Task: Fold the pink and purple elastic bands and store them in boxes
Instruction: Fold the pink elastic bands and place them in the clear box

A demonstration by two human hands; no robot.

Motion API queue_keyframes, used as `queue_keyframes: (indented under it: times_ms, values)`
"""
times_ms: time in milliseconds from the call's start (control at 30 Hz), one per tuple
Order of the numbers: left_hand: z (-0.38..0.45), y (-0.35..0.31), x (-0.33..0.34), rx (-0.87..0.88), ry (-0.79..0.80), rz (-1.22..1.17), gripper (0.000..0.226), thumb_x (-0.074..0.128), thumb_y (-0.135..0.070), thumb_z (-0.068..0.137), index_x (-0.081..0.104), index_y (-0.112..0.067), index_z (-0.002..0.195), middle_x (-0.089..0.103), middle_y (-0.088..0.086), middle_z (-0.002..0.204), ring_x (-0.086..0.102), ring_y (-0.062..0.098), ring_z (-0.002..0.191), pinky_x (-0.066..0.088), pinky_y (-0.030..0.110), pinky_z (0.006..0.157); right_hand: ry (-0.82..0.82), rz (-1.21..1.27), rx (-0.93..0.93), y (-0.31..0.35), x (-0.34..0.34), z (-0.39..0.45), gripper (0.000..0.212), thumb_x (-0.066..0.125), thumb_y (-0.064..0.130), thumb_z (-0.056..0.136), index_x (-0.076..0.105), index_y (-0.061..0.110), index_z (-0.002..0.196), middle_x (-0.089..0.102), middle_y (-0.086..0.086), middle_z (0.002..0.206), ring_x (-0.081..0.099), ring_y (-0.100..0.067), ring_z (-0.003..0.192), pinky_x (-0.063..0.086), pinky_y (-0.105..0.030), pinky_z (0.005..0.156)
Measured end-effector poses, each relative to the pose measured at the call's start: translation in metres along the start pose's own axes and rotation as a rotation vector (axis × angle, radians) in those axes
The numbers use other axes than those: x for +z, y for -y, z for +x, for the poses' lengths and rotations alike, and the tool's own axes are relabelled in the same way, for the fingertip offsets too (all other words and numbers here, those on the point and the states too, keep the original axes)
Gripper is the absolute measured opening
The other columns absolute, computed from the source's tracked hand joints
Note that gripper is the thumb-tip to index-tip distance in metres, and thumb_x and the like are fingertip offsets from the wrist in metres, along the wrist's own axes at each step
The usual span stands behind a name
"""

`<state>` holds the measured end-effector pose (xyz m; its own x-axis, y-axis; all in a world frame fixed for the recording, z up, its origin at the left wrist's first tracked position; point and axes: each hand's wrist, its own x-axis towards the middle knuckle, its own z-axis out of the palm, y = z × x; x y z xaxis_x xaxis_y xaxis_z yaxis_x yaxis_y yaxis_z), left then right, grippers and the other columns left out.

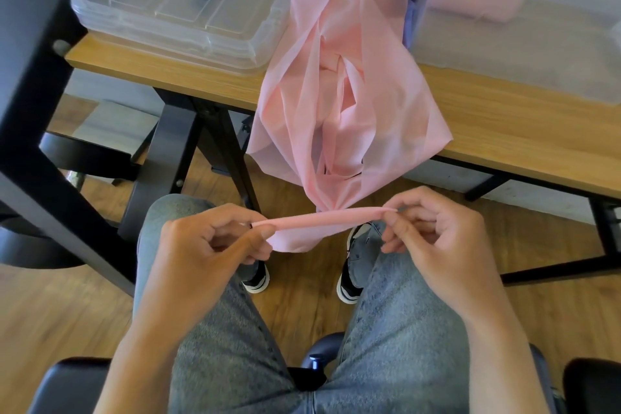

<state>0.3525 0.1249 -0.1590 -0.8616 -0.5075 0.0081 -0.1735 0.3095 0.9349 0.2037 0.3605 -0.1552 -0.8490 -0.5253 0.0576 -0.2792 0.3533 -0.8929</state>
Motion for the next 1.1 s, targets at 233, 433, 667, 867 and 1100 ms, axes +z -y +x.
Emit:
queue_keyframes:
  times_ms: [233,433,667,867,1100]
  values:
    - [0.0,-0.003,0.001,0.053,-0.068,-0.146,0.023,0.074,-0.012,0.083,0.077,-0.013,0.106,0.081,-0.003,0.087,0.079,0.017,0.081,0.064,0.027,0.072,-0.029,0.278,0.038,0.008,0.004,0.001,0.007,0.071,0.001,0.093,0.073,0.005,0.097,0.079,-0.008,0.083,0.079,-0.024,0.078,0.064,-0.034,0.071]
    - [0.002,-0.003,0.0,0.057,-0.1,-0.171,0.022,0.079,-0.009,0.077,0.078,-0.013,0.098,0.08,-0.006,0.089,0.079,0.015,0.082,0.064,0.027,0.074,-0.024,0.306,0.051,0.009,0.002,0.002,0.009,0.073,0.008,0.09,0.074,0.004,0.098,0.081,-0.007,0.088,0.079,-0.024,0.083,0.065,-0.037,0.075]
    - [0.002,-0.005,-0.003,0.022,-0.024,-0.065,0.034,0.08,-0.015,0.074,0.076,-0.022,0.107,0.079,-0.016,0.094,0.077,0.004,0.085,0.059,0.015,0.075,-0.009,0.086,0.064,0.004,-0.003,0.004,0.03,0.079,0.014,0.086,0.075,0.032,0.11,0.08,0.016,0.094,0.077,-0.005,0.086,0.061,-0.023,0.082]
    - [0.001,-0.006,-0.002,0.035,-0.061,-0.018,0.02,0.079,-0.016,0.082,0.08,-0.021,0.101,0.08,-0.013,0.089,0.077,0.009,0.08,0.062,0.023,0.072,-0.002,0.028,-0.002,0.003,0.001,0.005,0.008,0.074,0.019,0.093,0.077,0.024,0.099,0.078,0.005,0.077,0.077,-0.016,0.073,0.064,-0.043,0.073]
    - [0.001,-0.007,-0.002,0.084,-0.1,-0.034,0.022,0.079,-0.014,0.082,0.078,-0.017,0.104,0.08,-0.008,0.088,0.078,0.013,0.079,0.064,0.029,0.073,0.009,0.222,-0.005,0.01,0.003,0.009,0.013,0.074,0.005,0.092,0.075,0.014,0.101,0.081,-0.002,0.087,0.079,-0.021,0.084,0.065,-0.041,0.078]
